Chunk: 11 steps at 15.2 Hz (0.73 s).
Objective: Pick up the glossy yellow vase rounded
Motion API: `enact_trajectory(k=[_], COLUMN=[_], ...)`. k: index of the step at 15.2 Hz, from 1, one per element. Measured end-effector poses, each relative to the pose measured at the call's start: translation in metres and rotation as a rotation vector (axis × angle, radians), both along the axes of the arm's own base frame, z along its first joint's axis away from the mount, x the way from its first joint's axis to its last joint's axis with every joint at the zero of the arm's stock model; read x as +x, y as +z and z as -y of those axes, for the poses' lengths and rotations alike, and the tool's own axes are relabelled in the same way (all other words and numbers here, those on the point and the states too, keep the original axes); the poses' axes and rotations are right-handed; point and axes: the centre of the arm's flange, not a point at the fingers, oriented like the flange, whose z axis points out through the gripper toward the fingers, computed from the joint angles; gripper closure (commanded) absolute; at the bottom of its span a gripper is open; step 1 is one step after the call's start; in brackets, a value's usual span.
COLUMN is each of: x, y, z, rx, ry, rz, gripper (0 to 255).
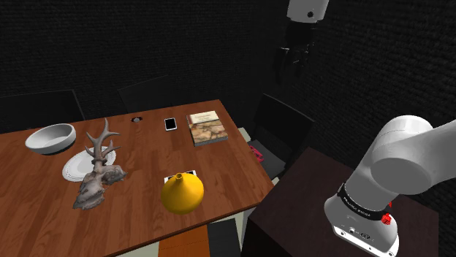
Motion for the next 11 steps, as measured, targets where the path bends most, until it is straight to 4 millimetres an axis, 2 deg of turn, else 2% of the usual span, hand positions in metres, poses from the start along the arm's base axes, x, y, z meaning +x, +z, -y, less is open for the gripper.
enact_trajectory(k=[2,5,11], x=[0.002,0.016,0.047], y=[-0.005,-0.030,-0.078], z=[-0.005,-0.024,-0.075], rx=[0.000,0.000,0.002], ry=[0.000,-0.002,-0.006], rz=[0.000,-0.001,0.000], gripper=[0,0,0])
